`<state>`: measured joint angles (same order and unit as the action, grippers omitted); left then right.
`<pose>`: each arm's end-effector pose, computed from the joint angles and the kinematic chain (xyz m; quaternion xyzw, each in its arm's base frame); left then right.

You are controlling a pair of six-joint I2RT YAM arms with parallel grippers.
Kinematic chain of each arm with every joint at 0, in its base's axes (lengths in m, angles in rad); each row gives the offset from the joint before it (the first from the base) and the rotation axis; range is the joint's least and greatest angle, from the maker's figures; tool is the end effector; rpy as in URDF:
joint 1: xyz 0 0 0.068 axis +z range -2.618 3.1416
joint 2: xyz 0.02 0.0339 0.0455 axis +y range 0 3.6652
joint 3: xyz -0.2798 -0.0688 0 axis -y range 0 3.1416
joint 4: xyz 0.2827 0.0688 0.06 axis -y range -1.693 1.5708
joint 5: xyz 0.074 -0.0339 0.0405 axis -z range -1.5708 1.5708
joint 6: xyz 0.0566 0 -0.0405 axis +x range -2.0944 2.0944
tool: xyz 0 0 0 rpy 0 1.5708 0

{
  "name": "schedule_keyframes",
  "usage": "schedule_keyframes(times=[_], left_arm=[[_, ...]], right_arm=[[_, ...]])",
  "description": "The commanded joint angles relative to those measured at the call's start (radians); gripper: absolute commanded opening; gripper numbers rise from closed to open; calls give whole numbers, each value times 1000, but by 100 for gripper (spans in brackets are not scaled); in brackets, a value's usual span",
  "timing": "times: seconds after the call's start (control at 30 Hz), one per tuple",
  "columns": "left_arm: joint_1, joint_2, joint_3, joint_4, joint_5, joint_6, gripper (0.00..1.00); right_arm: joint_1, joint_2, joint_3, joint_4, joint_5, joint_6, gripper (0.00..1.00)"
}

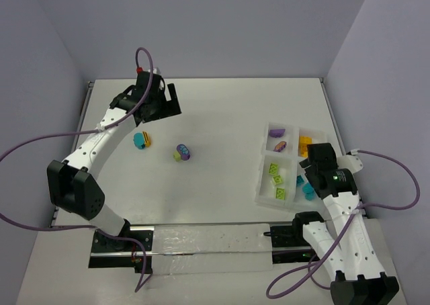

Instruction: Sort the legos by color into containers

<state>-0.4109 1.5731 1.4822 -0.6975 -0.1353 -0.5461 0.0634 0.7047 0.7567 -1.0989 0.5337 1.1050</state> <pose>0.3691 -0.1525 0.3351 -0.0880 0.9185 -0.1197 0.3665 0.1490 -0.0194 0.2631 0.5228 0.7742 -0.0747 0.3488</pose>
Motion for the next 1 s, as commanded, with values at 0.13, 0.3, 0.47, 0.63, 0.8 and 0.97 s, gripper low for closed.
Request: schedule_keyframes(times=[0.13,0.3,0.47,0.63,0.8,0.97], left_arm=[[17,17,47,-28,-2,-2,94],[36,83,53,-115,-41,-35,88],[34,115,-14,-81,21,-12,83],[12,100,-134,23,232,42,83],[-70,73,-235,70,194,132,86],[-136,92,-276,70,70,231,86]], right_arm=[[-2,46,95,391,-362,-447,79],[68,138,181,444,-409,-549,79],[190,214,249,429,-335,-589,79],[217,256,256,439,-352,-595,80],[219,292,260,440,-411,-621,80],[224,318,262,444,-439,-627,80]])
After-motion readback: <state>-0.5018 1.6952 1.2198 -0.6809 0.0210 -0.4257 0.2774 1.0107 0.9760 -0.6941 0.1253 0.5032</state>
